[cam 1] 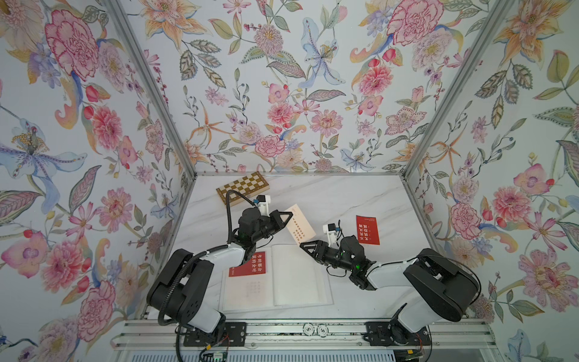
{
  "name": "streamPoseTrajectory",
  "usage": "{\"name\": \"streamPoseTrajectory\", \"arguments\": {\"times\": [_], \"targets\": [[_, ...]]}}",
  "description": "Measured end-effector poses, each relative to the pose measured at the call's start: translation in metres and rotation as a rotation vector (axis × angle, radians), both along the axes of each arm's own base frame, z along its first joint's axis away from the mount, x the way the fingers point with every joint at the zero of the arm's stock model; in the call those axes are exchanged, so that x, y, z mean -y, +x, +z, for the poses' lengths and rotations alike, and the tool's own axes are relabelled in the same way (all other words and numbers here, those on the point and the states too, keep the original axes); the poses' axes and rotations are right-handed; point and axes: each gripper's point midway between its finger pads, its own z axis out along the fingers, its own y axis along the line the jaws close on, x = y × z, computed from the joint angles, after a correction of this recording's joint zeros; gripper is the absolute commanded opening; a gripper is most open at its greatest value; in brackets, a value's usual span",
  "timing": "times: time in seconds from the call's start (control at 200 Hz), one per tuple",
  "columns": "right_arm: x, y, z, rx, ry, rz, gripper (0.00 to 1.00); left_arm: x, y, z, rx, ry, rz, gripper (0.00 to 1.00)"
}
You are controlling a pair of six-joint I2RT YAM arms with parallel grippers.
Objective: Place the photos into the photo albums
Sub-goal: Pick up the photo at the center of the board.
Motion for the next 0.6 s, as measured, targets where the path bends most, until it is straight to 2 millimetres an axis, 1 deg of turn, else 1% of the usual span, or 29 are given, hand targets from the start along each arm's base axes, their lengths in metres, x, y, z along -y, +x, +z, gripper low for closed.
{"name": "streamPoseTrajectory", "arguments": {"times": [0.145,0.27,0.41,0.525,0.596], "targets": [[-0.002,0.004,0.008,0.012,0.046,-0.011,0.46,-0.004,-0.003,-0.007,-0.018,0.007,0.015,0.0],[-0.002,0.008,0.017,0.028,0.076,-0.021,0.43,-0.006,-0.003,-0.004,-0.012,0.003,0.024,0.0],[-0.004,0.018,0.027,0.038,0.101,-0.035,0.39,-0.007,-0.003,-0.004,-0.01,0.003,0.028,0.0],[-0.008,0.023,0.037,0.058,0.12,-0.035,0.35,-0.009,-0.003,-0.006,-0.015,0.004,0.04,0.0],[-0.008,0.024,0.039,0.061,0.123,-0.037,0.31,-0.011,-0.003,-0.008,-0.018,0.005,0.05,0.0]]}}
